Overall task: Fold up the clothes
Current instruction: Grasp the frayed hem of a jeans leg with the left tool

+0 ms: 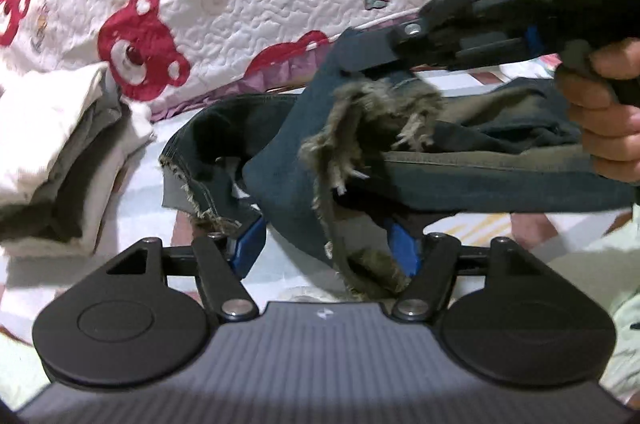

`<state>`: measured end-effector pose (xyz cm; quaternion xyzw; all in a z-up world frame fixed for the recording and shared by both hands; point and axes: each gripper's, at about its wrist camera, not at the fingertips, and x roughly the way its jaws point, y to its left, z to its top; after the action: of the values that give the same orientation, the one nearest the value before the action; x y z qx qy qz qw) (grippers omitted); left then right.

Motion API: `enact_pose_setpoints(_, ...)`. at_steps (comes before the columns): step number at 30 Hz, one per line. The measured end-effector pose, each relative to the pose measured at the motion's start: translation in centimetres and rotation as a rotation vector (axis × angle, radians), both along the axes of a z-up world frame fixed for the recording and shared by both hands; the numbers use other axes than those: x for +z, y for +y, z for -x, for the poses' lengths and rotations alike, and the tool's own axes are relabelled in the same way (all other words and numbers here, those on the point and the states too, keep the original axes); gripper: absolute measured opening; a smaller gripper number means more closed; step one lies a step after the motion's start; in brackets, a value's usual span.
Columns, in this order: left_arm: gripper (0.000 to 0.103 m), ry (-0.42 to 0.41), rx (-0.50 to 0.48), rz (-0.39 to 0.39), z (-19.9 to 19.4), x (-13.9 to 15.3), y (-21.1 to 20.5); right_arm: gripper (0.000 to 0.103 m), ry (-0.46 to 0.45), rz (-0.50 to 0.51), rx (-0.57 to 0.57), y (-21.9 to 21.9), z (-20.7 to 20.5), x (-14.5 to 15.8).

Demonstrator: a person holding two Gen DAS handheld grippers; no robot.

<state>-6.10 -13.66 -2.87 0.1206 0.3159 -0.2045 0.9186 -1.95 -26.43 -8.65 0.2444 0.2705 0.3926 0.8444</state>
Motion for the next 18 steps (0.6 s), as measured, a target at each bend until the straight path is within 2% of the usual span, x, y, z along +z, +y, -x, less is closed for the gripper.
enact_pose_setpoints(3, 0.066, -0.015, 0.068, 0.016, -0.7, -0.1, 0.6, 0.008, -0.057, 0.065, 0.022, 0.8, 0.2, -0.2)
enact_pose_setpoints(5, 0.063, 0.019, 0.058, 0.107, -1.2, 0.1, 1.7, 0.008, -0.036, 0.037, 0.042, 1.1, 0.2, -0.7)
enact_pose_setpoints(6, 0.056, 0.035, 0.052, 0.152, -1.5, 0.2, 2.2, 0.008, -0.024, 0.021, 0.052, 1.3, 0.3, -1.0)
enact_pose_setpoints(7, 0.028, 0.036, 0.031, 0.178, -1.6, 0.5, 2.6, 0.008, -0.049, 0.025, 0.063, 1.5, 0.5, -0.6)
enact_pose_setpoints(8, 0.007, 0.042, 0.049, 0.171, -2.0, 0.9, 3.0, 0.008, -0.079, 0.031, 0.076, 1.7, 0.6, -0.2)
enact_pose_setpoints(9, 0.005, 0.047, 0.068, 0.166, -2.3, 1.3, 3.4, 0.008, -0.108, 0.038, 0.088, 1.9, 0.8, 0.2)
enact_pose_setpoints(12, 0.004, 0.009, 0.185, 0.238, -3.2, 3.7, 6.5, 0.008, -0.196, 0.056, 0.124, 2.6, 1.4, 1.5)
enact_pose_setpoints(14, 0.003, -0.022, 0.282, 0.286, -3.4, 5.1, 8.7, 0.009, -0.222, 0.097, 0.079, 2.0, 1.5, 1.5)
enact_pose_setpoints(15, 0.003, -0.031, 0.337, 0.301, -3.6, 5.6, 9.8, 0.017, -0.233, 0.125, 0.039, 1.5, 1.6, 1.4)
enact_pose_setpoints(16, 0.003, -0.034, 0.376, 0.273, -3.7, 5.7, 10.4, 0.019, -0.238, 0.176, -0.022, 0.8, 2.0, 0.8)
enact_pose_setpoints(18, 0.003, -0.045, 0.424, 0.214, -3.8, 5.5, 11.5, 0.043, -0.220, 0.325, -0.095, -0.4, 3.0, -1.5)
